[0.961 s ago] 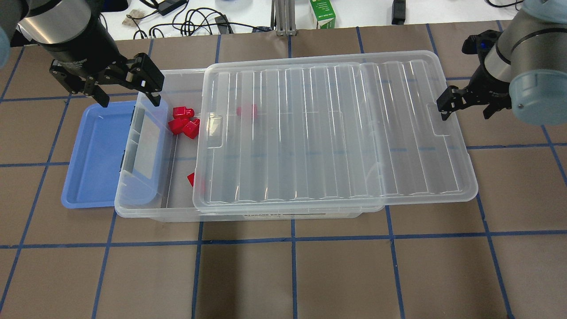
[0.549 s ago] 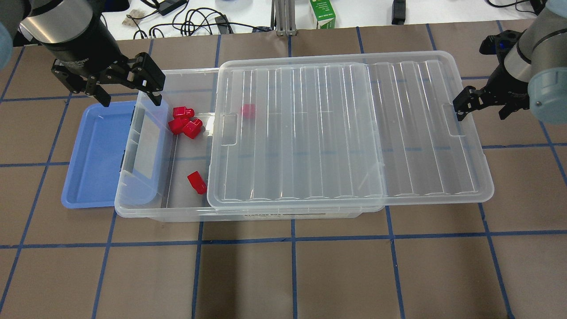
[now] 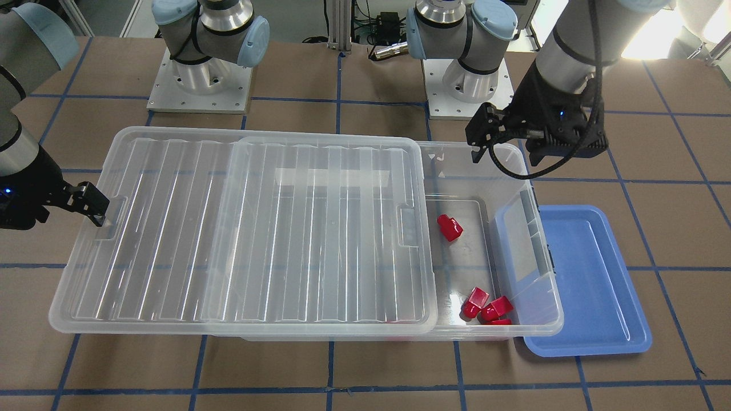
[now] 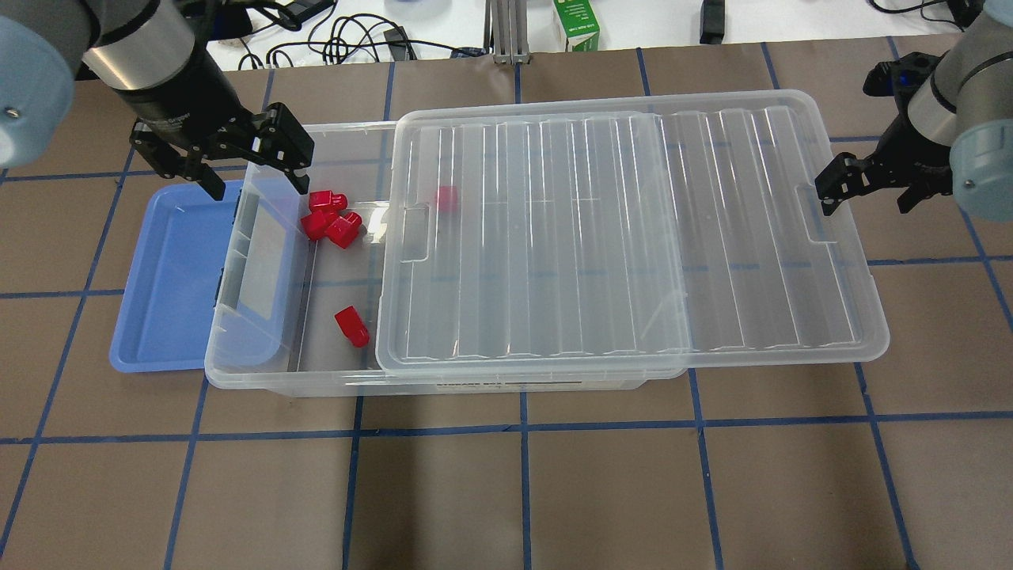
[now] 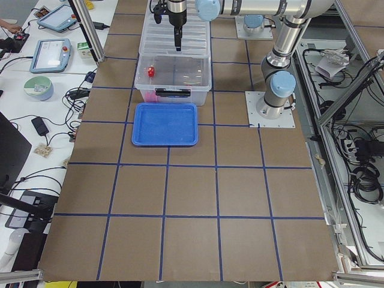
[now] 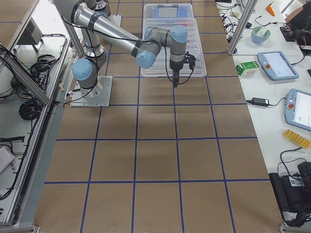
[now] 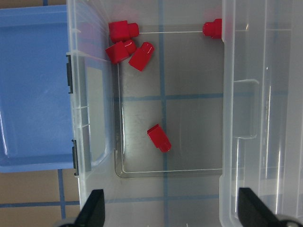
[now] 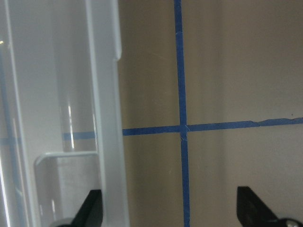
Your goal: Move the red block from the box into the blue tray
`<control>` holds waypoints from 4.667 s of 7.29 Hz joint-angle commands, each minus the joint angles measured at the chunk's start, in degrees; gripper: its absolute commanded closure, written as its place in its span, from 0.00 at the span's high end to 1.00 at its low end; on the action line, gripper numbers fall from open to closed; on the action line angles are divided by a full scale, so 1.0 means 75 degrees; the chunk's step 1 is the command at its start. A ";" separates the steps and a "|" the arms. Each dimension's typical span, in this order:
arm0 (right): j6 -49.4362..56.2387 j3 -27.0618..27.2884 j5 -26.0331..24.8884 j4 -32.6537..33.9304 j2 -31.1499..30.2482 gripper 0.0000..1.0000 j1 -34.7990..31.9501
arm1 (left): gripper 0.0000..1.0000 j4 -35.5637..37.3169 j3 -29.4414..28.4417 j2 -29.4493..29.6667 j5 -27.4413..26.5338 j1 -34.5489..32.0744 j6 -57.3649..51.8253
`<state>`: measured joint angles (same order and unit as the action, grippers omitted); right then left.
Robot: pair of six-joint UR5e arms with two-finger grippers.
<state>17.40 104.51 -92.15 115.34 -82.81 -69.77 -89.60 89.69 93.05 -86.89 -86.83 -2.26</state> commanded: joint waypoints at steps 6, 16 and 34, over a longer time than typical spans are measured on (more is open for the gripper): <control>-0.0639 -0.0630 0.0426 -0.1356 -0.1541 1.00 -0.0782 | 1.00 0.2718 0.2639 0.0799 -0.0017 -0.0048 0.2411; -0.3281 -0.2614 0.0368 -0.3391 -0.0854 1.00 -0.3131 | 0.54 0.5279 0.4119 0.1620 -0.0017 -0.0048 0.2657; 0.1080 -0.2392 0.0380 -0.3321 -0.0586 1.00 0.0424 | 0.06 0.3334 0.1986 0.2158 -0.0465 0.3468 -0.3636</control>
<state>15.93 85.82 -89.34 90.10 -88.10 -74.51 -65.60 103.55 108.03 -92.06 -60.94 -29.58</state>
